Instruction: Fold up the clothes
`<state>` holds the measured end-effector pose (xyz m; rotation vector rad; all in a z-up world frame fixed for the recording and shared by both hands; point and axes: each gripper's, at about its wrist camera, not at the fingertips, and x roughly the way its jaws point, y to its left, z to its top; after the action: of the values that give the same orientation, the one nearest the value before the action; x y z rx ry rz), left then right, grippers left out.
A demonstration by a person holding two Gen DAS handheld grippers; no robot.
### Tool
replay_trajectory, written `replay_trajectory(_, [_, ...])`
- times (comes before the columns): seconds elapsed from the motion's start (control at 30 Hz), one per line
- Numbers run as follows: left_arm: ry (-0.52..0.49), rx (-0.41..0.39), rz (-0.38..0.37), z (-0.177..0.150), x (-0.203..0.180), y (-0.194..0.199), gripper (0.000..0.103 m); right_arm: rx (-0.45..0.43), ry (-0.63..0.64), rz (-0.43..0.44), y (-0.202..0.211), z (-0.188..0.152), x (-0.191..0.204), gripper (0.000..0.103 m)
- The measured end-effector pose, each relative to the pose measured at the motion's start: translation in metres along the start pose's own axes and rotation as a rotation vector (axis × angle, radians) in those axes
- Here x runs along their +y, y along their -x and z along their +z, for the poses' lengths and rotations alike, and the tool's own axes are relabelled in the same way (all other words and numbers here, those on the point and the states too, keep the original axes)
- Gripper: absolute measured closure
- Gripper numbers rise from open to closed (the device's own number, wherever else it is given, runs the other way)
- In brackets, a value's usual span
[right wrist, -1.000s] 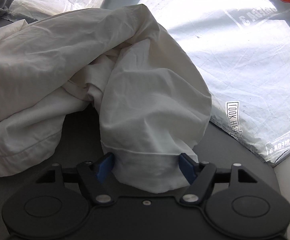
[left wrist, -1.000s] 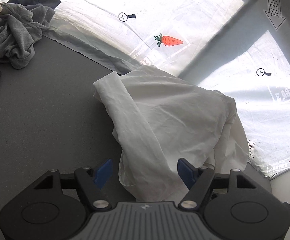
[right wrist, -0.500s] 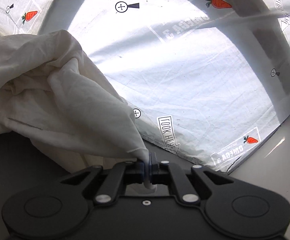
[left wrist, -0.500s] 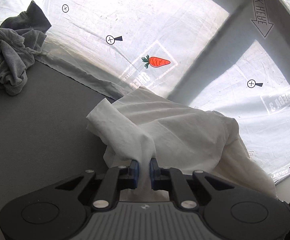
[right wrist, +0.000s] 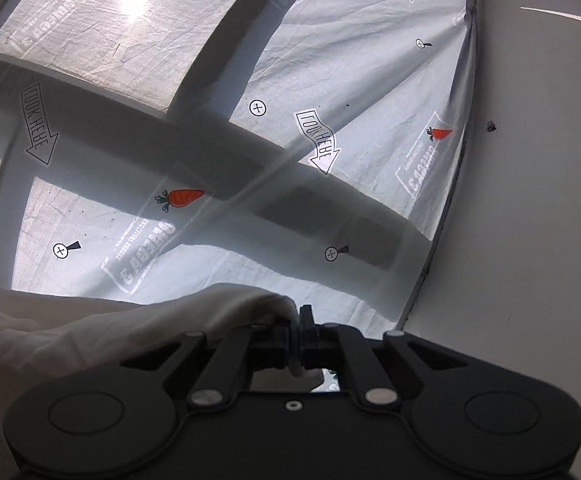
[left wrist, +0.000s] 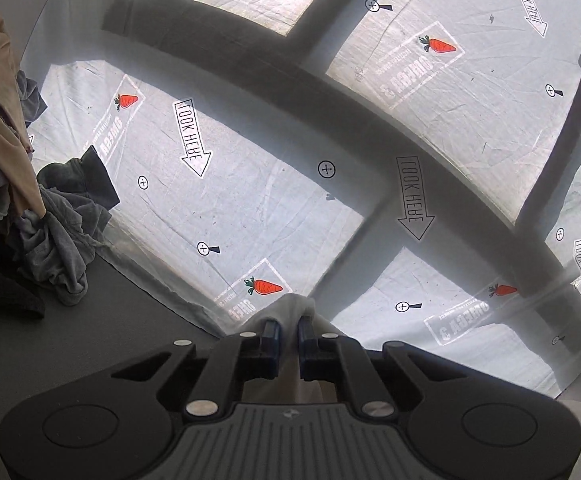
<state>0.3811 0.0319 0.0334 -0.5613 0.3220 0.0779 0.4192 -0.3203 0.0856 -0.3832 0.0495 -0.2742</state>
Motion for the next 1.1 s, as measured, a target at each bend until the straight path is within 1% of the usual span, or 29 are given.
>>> replay_trajectory(0.1, [-0.025,-0.016,0.011,-0.005,-0.004,0.021,0.094,-0.007,-0.034,0.016,0.019,0.005,-0.021,0.098])
replay_trajectory(0.17, [-0.037,-0.019,0.024,-0.008,-0.005,0.031,0.094,0.033,-0.035,0.04,0.023,-0.004,-0.023,0.098])
replay_trajectory(0.2, [-0.037,-0.01,0.038,-0.011,-0.002,0.031,0.094,0.057,-0.032,0.052,0.024,-0.01,-0.023,0.098])
replay_trajectory(0.23, [-0.032,0.016,0.061,-0.018,0.001,0.029,0.094,0.091,-0.023,0.065,0.022,-0.019,-0.021,0.097])
replay_trajectory(0.27, [-0.026,0.056,0.087,-0.028,0.007,0.023,0.094,0.136,-0.009,0.081,0.019,-0.032,-0.017,0.096])
replay_trajectory(0.3, [-0.021,0.097,0.112,-0.038,0.012,0.017,0.094,0.189,0.002,0.094,0.015,-0.047,-0.012,0.093])
replay_trajectory(0.37, [-0.026,0.196,0.172,-0.064,0.024,0.003,0.093,0.336,0.022,0.128,0.006,-0.083,0.0,0.074])
replay_trajectory(0.4, [-0.033,0.25,0.204,-0.079,0.032,-0.005,0.092,0.413,0.033,0.146,0.002,-0.102,0.006,0.069])
replay_trajectory(0.43, [-0.039,0.304,0.234,-0.096,0.045,-0.008,0.091,0.49,0.044,0.164,-0.003,-0.12,0.012,0.065])
replay_trajectory(0.47, [-0.047,0.349,0.261,-0.111,0.056,-0.01,0.089,0.564,0.045,0.182,-0.002,-0.139,0.016,0.065])
replay_trajectory(0.53, [-0.081,0.389,0.291,-0.131,0.061,-0.005,0.084,0.651,0.001,0.193,0.01,-0.166,0.015,0.064])
replay_trajectory(0.57, [-0.101,0.405,0.303,-0.139,0.063,-0.001,0.082,0.684,-0.035,0.198,0.019,-0.177,0.013,0.059])
replay_trajectory(0.63, [-0.145,0.406,0.309,-0.149,0.065,0.009,0.076,0.751,-0.123,0.221,0.032,-0.193,0.008,0.053])
replay_trajectory(0.67, [-0.159,0.41,0.312,-0.153,0.067,0.014,0.072,0.785,-0.169,0.233,0.036,-0.2,0.007,0.053])
replay_trajectory(0.73, [-0.128,0.427,0.308,-0.156,0.073,0.018,0.068,0.847,-0.258,0.26,0.044,-0.212,0.004,0.053])
replay_trajectory(0.83, [-0.082,0.454,0.269,-0.159,0.078,0.026,0.06,0.893,-0.372,0.317,0.05,-0.217,0.006,0.052])
replay_trajectory(0.9, [-0.095,0.467,0.236,-0.162,0.076,0.031,0.05,0.919,-0.431,0.356,0.053,-0.219,0.012,0.051])
replay_trajectory(1.0, [-0.137,0.502,0.185,-0.173,0.075,0.039,0.048,0.963,-0.465,0.411,0.059,-0.225,0.028,0.051])
replay_trajectory(1.03, [-0.152,0.523,0.165,-0.178,0.075,0.04,0.047,0.976,-0.458,0.427,0.062,-0.227,0.034,0.051])
replay_trajectory(1.1, [-0.164,0.56,0.153,-0.19,0.076,0.037,0.044,1.001,-0.439,0.455,0.068,-0.23,0.046,0.051])
